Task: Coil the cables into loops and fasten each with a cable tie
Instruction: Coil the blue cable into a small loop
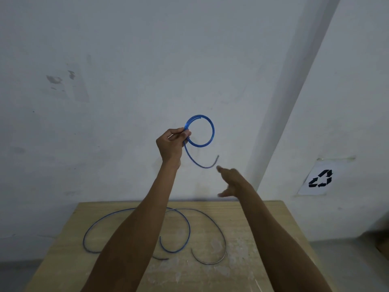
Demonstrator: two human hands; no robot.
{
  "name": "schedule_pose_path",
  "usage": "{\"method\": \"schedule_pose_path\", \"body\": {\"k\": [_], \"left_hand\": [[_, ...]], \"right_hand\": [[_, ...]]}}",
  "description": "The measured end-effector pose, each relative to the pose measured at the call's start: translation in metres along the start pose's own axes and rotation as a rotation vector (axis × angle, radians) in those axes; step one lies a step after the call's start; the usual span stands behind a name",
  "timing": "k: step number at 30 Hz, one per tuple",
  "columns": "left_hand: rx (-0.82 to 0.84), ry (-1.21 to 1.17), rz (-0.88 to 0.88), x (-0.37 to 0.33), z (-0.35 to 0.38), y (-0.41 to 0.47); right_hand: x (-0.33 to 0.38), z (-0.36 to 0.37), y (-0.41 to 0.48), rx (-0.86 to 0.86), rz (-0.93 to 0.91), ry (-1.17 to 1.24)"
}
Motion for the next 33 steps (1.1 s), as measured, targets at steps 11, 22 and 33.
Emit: {"method": "schedule_pose_path", "body": {"k": [11,22,33], "left_hand": [[0.031,-0.046,-0.084,0.016,0.015,-0.025],[0.234,0.126,-0.158,0.018,0.004,-0.023],[0.353,0.212,-0.144,0.007,0.007,-0.017]], "right_hand": [[0.018,0.0,0.005,0.043,-0.114,0.752],[0.051,-0.038,-0.016,-0.133,-0.455,0.419],[0.07,-0.037,-0.022,0.015,-0.66,0.125]]}}
Point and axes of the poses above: each hand's wrist, its own y-axis towards the middle knuckle, its own z-axis out of the palm, x = y × z, the point moved 6 cm from there along y, towards the middle knuckle, and after that the axes turned 4 degrees about -y, right-handed, at the moved point
